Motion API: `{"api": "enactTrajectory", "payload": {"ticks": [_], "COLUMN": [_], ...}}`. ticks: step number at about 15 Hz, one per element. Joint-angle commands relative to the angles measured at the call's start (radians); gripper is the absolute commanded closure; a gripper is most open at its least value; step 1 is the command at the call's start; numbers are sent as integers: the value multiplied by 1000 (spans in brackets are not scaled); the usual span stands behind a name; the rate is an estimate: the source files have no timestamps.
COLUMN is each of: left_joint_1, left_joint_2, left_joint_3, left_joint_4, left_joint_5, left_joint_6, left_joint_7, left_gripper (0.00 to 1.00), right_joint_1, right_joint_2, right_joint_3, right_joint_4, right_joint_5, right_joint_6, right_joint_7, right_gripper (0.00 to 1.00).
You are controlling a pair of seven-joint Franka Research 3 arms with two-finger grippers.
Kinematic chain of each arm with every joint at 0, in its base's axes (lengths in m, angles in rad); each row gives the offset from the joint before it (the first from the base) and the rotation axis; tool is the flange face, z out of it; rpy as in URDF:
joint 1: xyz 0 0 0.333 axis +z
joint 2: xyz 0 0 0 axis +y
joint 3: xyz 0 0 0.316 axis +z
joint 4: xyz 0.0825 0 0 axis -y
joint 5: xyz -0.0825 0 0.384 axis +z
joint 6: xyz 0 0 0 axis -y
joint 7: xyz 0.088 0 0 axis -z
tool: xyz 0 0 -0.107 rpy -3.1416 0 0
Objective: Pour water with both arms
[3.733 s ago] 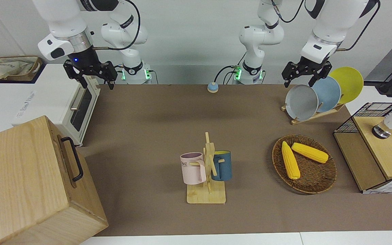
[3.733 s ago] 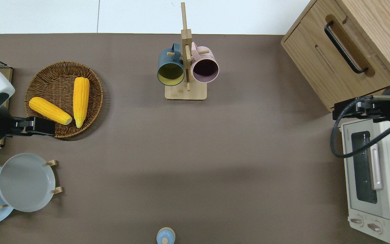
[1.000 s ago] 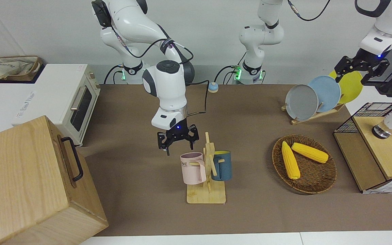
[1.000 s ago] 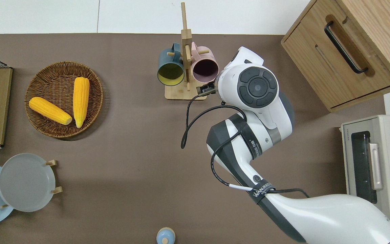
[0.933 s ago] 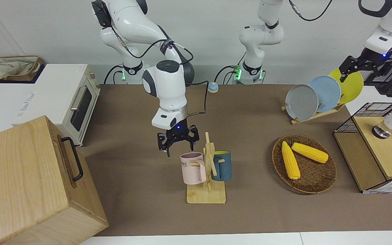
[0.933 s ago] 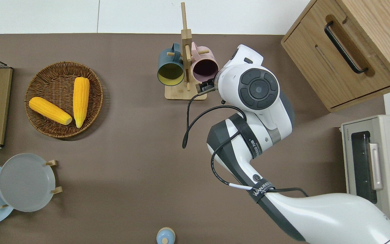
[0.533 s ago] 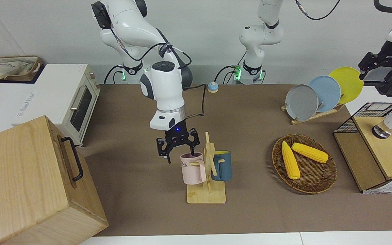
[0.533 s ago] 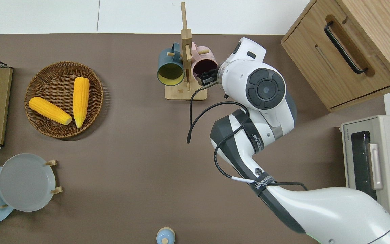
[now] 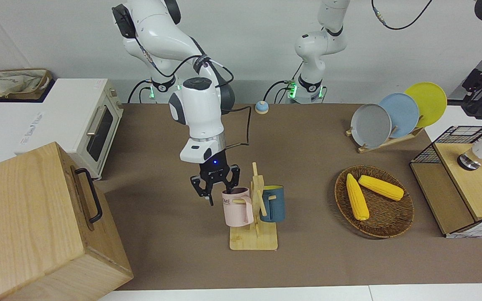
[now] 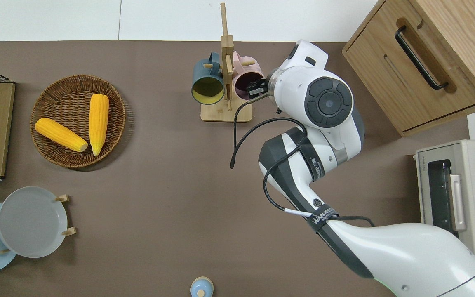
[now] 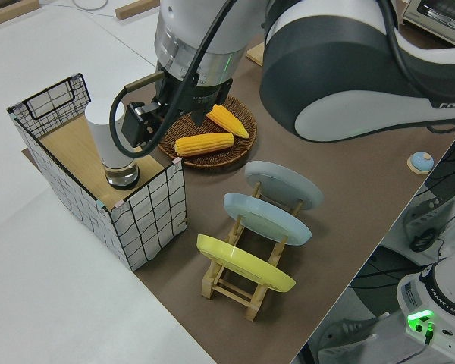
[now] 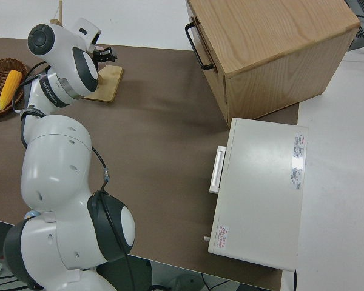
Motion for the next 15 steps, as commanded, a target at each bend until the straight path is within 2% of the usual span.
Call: {"api": "enactTrajectory", "payload": {"ticks": [1,3,5,8,10,15], "left_joint_1": [46,52,50,52,46,38], "left_joint_2": [29,29,29,57,75,112], "left_joint_3": [-2,-2,-5,-7,-9,-19], "left_joint_4": [-51,-101,-157,-174,-174,-169], "left_joint_5": [-126,-174,-226,-356,-430,-542], "left_joint_6": [99,181,272,343,392,478], "left_joint_7": [78,98,118,181,189,270], "left_gripper": [2,2,2,2,2,2], "right_joint_1": [-13,-13,-13,-13,-13,-10], "right_joint_2": [20,20,20,20,20,20], "right_joint_3": [15,15,15,13,15,13], "right_joint_4": [23,23,23,23,23,23], "right_joint_5": [-12,-11,-12,-12,-12,-14], "right_joint_6": [12,12,12,14,14,14], "right_joint_7": [-11,-7,-7,-7,-5,-5], "right_gripper": [626,645,774,987,1000,1000]}}
